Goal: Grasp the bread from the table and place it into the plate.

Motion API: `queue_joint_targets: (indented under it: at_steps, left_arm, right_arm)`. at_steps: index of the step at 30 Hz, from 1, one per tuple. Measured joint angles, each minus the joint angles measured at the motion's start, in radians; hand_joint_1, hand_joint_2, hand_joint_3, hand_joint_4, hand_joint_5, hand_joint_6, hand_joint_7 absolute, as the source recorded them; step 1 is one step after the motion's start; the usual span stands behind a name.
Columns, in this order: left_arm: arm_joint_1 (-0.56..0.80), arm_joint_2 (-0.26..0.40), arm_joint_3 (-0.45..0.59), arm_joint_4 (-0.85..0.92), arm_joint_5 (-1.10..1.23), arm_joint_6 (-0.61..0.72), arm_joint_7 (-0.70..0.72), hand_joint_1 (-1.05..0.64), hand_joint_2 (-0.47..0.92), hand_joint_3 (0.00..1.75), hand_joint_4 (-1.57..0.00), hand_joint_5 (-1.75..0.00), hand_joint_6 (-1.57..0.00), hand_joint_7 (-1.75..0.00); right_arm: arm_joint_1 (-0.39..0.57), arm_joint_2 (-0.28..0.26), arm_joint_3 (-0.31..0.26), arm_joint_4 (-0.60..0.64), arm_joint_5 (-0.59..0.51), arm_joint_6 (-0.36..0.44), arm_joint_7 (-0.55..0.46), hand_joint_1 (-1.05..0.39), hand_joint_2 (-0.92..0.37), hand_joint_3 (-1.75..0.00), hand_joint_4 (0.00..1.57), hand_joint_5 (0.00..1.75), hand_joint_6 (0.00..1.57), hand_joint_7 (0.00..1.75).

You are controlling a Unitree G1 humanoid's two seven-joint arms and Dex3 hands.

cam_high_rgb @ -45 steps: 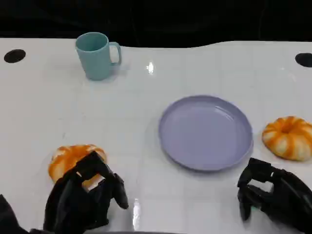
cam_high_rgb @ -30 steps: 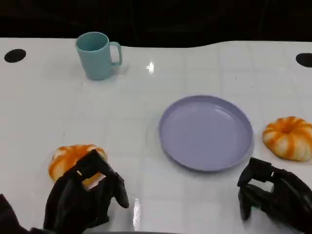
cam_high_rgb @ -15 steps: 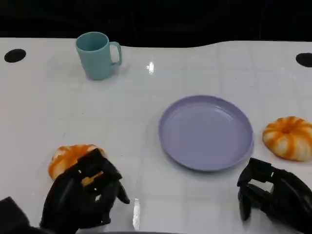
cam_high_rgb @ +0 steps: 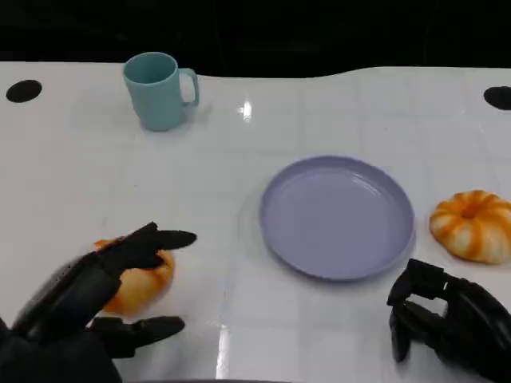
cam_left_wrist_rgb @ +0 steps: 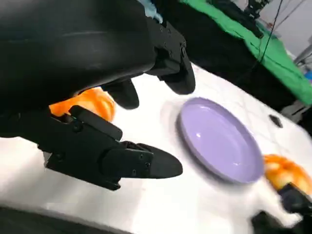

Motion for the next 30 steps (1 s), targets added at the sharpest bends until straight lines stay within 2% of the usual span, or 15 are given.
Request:
queue_joint_targets:
  at_steps: [3,4,7,14,19,30]
  left_arm:
    - [0.011,0.038,0.0,-0.036,0.123,-0.028,0.081,-0.56,0.92,0.19,-0.23,-0.48,-0.33,-0.04]
    - [0.013,0.051,0.0,-0.05,0.177,-0.029,0.106,-0.56,0.92,0.18,-0.24,-0.37,-0.34,-0.02]
    - [0.015,0.089,-0.005,-0.122,0.332,0.024,0.126,-0.54,0.92,0.12,-0.22,-0.23,-0.3,0.0]
    - [-0.024,0.123,-0.093,-0.175,0.552,0.193,0.049,-0.54,0.89,0.03,-0.14,-0.1,-0.19,0.0]
    - [-0.091,0.137,-0.151,-0.139,0.607,0.244,0.018,-0.51,0.87,0.0,-0.12,-0.07,-0.16,0.0]
    - [-0.242,0.14,-0.306,0.103,0.655,0.311,-0.006,-0.49,0.83,0.0,-0.09,-0.03,-0.13,0.0]
  right_arm:
    - [0.004,0.001,0.003,-0.005,0.0,0.0,-0.004,-0.58,-0.92,-0.2,0.72,1.75,0.67,1.51]
    - [0.004,0.002,0.003,-0.006,0.0,0.0,-0.004,-0.58,-0.92,-0.2,0.71,1.75,0.67,1.51]
    - [0.004,0.003,0.003,-0.005,0.001,0.0,-0.003,-0.59,-0.92,-0.2,0.71,1.75,0.67,1.5]
    - [0.004,0.005,0.002,-0.004,0.001,0.0,-0.002,-0.6,-0.92,-0.18,0.71,1.75,0.68,1.49]
    - [0.003,0.005,0.003,-0.004,0.0,-0.002,-0.003,-0.58,-0.92,-0.2,0.71,1.75,0.67,1.5]
    - [-0.001,0.001,-0.002,0.006,0.003,-0.005,0.012,-0.56,-0.92,-0.22,0.71,1.75,0.66,1.51]
